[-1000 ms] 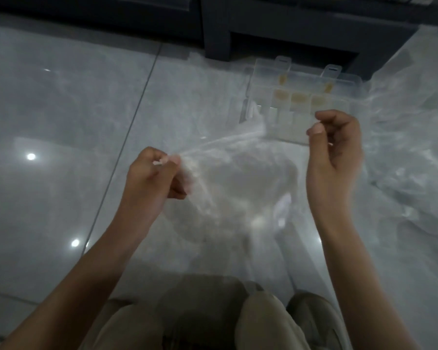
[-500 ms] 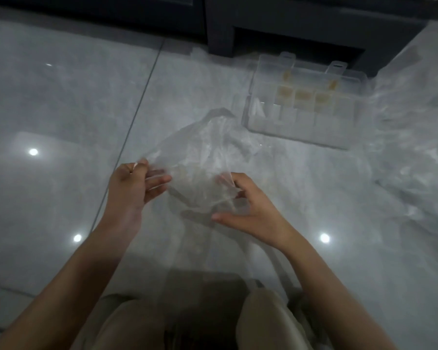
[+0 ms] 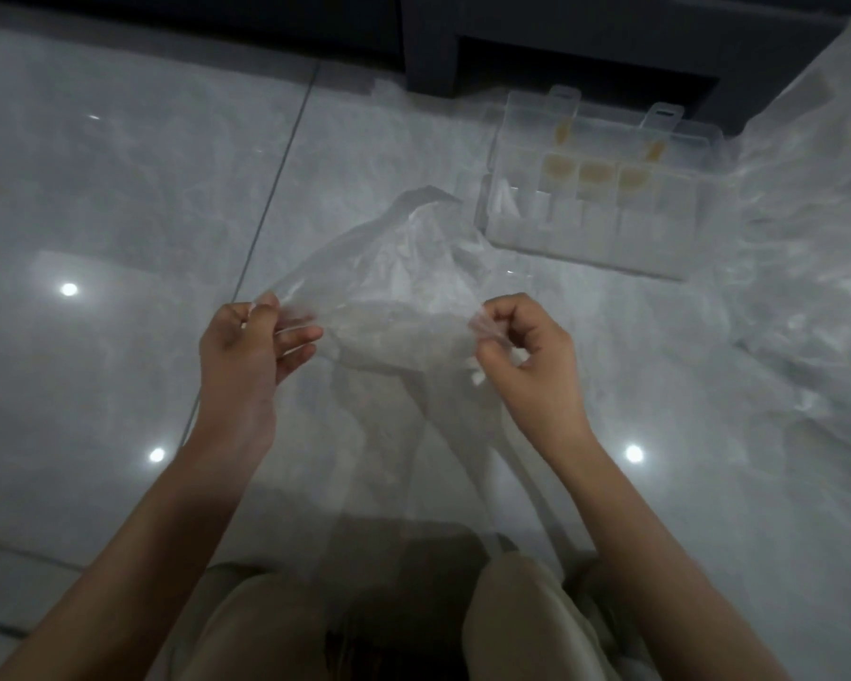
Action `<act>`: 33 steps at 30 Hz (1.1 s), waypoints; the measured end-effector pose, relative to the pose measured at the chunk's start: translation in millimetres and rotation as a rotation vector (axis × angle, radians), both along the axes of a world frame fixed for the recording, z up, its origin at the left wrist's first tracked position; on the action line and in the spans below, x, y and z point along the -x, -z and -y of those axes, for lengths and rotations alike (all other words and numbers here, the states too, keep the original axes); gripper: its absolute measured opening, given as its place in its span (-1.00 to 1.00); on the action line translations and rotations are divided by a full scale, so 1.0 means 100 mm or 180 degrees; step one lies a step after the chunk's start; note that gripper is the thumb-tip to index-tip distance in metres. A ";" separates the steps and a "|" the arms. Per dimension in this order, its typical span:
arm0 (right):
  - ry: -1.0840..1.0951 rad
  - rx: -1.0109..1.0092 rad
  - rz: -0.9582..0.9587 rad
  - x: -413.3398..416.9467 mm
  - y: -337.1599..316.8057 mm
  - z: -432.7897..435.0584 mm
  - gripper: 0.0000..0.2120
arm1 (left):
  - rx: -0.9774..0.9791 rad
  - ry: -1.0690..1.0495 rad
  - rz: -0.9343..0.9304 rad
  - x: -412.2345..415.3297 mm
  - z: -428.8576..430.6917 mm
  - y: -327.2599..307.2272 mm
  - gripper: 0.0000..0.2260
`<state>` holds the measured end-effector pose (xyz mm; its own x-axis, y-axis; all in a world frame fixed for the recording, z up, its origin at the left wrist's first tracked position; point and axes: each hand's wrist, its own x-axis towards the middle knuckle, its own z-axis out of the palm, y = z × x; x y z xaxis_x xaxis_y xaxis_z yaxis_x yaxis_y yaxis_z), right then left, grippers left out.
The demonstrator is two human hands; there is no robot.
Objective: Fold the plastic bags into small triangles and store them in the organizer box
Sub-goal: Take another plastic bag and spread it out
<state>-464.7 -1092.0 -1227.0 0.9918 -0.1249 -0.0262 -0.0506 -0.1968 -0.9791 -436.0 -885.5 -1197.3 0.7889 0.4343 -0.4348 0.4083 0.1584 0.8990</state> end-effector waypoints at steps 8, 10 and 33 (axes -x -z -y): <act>0.0885 0.1864 0.0752 0.05 0.12 0.26 -0.75 | -0.0506 0.0087 0.0428 0.16 -0.05 0.08 -0.80; 0.0924 0.1797 0.0663 0.09 0.14 0.27 -0.73 | -0.0588 0.0166 0.0519 0.21 -0.04 0.10 -0.80; -0.1294 0.0841 -0.0915 -0.07 -0.02 0.80 -0.44 | -0.1487 0.1243 -0.0054 -0.08 -0.34 0.46 -0.89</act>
